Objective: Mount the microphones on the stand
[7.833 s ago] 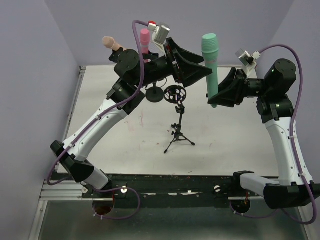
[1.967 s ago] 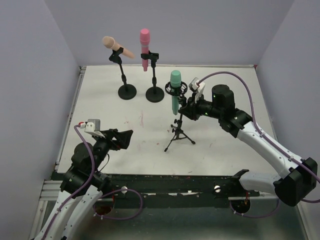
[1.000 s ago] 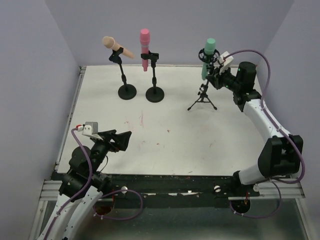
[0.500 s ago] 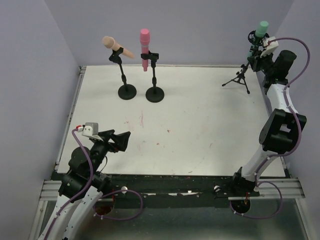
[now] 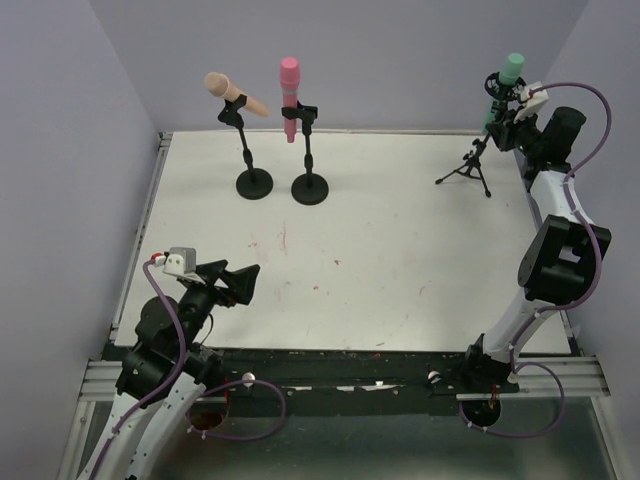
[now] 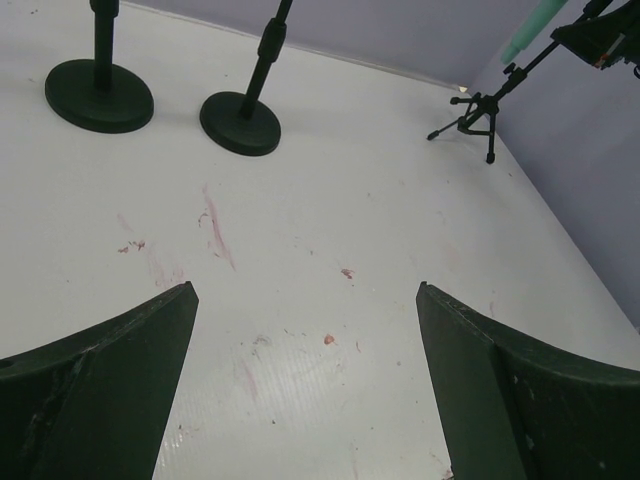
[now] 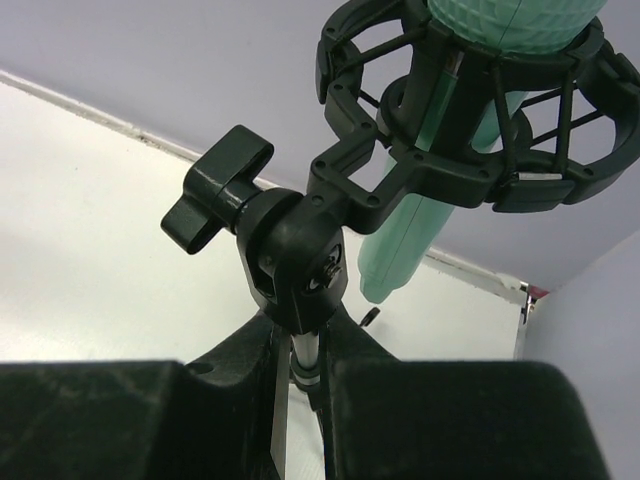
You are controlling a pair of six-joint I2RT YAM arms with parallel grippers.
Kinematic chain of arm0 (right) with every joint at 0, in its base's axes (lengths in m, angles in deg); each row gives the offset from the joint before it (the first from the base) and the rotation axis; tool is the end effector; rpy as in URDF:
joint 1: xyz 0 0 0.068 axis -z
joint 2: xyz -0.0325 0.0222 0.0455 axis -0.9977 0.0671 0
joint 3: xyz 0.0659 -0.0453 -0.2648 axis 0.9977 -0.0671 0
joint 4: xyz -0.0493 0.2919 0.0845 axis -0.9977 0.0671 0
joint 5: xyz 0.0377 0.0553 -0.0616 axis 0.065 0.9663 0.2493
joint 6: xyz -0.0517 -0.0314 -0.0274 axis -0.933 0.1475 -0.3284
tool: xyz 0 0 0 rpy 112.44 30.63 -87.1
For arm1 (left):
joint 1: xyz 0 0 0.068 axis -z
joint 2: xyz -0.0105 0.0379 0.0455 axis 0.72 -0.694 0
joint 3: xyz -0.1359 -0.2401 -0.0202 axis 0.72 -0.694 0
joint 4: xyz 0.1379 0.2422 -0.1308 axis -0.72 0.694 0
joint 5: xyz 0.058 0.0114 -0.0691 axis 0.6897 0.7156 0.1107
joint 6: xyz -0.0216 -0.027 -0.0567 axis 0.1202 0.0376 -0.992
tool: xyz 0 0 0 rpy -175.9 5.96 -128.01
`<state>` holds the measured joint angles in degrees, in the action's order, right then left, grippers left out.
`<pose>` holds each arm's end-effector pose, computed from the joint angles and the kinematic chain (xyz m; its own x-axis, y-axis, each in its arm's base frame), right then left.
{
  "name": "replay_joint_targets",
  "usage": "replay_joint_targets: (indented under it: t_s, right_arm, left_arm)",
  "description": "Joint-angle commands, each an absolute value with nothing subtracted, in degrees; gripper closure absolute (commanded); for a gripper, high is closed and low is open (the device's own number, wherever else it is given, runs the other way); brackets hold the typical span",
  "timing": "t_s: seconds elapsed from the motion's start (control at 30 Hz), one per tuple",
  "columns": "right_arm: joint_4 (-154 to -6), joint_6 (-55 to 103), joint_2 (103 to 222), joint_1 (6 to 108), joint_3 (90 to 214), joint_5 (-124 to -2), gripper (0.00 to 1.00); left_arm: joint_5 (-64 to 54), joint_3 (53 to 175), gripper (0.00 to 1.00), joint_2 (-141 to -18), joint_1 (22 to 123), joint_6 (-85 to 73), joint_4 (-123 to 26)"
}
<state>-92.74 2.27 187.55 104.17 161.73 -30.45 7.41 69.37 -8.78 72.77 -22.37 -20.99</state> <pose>0.4900 -0.1241 0.3041 -0.0437 -0.1961 -0.9796 -0.3876 0.9071 -0.1643 0.1141 -0.0533 0.3008 -0.2119 -0.4226 -0.8812 0.3256 0.8196 -0.4714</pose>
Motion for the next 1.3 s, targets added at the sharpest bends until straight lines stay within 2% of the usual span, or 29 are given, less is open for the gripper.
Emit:
replay_joint_targets:
  t_s: [0.0,0.13,0.37,0.47,0.83,1.27]
  right_arm:
    - [-94.6,0.9,186.8,104.3,162.2,-27.6,0.8]
    - [-93.2,-0.2,186.0,104.3,161.3,-26.5,0.67]
    - [-92.0,-0.3,183.4,104.3,159.3,-25.4,0.5]
    - [-91.5,-0.5,181.7,104.3,157.7,-26.4,0.4]
    - [-89.8,0.5,176.1,105.0,149.3,-28.8,0.33]
    - [-83.7,0.3,168.1,105.7,140.0,-28.3,0.32]
  left_arm:
    - [7.9,70.1,0.02,-7.3,72.6,-21.8,-20.4]
    - [7.8,70.3,0.02,-6.7,72.6,-21.9,-19.9]
    - [7.4,70.2,0.02,-5.5,72.5,-22.0,-19.2]
    - [7.3,70.6,0.02,-5.0,72.5,-22.1,-18.6]
    - [6.0,71.3,0.02,-4.4,72.5,-21.8,-17.6]
    - [4.0,72.9,0.02,-5.8,72.6,-19.6,-17.5]
